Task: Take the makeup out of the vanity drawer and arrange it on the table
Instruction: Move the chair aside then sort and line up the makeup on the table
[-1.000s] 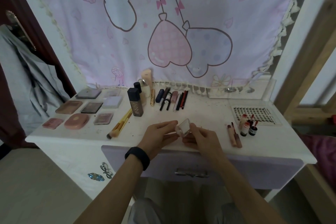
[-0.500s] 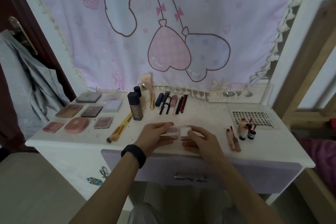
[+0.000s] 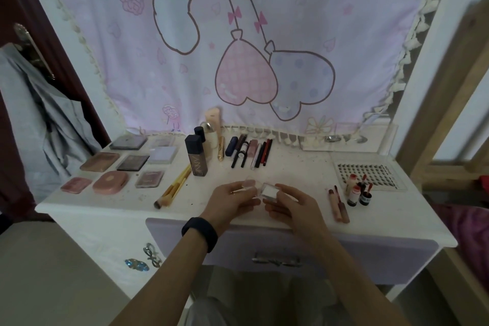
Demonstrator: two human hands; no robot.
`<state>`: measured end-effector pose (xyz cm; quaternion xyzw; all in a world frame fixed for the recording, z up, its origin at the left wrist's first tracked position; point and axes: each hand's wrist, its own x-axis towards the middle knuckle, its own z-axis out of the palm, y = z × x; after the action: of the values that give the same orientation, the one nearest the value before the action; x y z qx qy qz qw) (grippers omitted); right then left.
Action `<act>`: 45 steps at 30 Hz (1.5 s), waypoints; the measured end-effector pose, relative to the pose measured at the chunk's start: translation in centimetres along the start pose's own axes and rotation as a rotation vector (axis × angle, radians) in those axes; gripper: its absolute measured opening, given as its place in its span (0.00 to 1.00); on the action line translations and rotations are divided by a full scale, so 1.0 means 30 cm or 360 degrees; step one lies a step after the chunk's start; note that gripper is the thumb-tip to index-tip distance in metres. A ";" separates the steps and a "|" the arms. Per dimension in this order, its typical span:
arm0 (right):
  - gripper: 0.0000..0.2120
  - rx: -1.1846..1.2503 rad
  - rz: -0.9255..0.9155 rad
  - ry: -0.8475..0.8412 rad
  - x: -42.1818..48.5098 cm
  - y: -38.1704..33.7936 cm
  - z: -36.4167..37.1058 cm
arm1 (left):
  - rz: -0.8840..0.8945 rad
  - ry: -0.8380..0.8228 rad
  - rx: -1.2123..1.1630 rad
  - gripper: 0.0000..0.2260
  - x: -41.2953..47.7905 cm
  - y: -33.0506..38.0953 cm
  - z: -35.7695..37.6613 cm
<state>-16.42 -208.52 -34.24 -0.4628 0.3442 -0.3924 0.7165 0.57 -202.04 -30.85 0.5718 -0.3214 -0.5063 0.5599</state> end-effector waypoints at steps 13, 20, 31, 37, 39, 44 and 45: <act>0.06 -0.0446 -0.0037 -0.0064 -0.001 -0.022 0.040 | 0.0031 0.0101 0.0284 0.11 -0.028 0.048 -0.095; 0.07 -0.0631 -0.0075 -0.0158 0.026 -0.033 0.099 | -0.0032 -0.0062 0.0392 0.12 -0.021 0.054 -0.116; 0.03 -0.0573 -0.0182 0.0021 0.045 0.025 0.238 | 0.0264 0.0294 0.1606 0.36 -0.079 0.079 -0.170; 0.04 -0.0579 -0.0277 -0.0118 0.042 0.048 0.348 | 0.0571 0.0587 0.1937 0.25 -0.150 0.100 -0.247; 0.04 -0.0688 -0.0299 -0.0236 0.044 0.049 0.381 | 0.0580 0.0623 0.1948 0.24 -0.178 0.102 -0.290; 0.06 -0.1496 -0.0588 -0.0255 0.067 0.081 0.367 | 0.0329 0.0907 0.1740 0.27 -0.223 0.116 -0.480; 0.07 -0.1625 -0.0658 -0.0218 0.070 0.096 0.343 | 0.0265 0.0956 0.1712 0.27 -0.227 0.120 -0.523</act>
<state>-5.94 -205.57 -33.74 -0.8336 0.3452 -0.2772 0.3302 14.10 -191.34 -28.08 0.8643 -0.4034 -0.0451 0.2971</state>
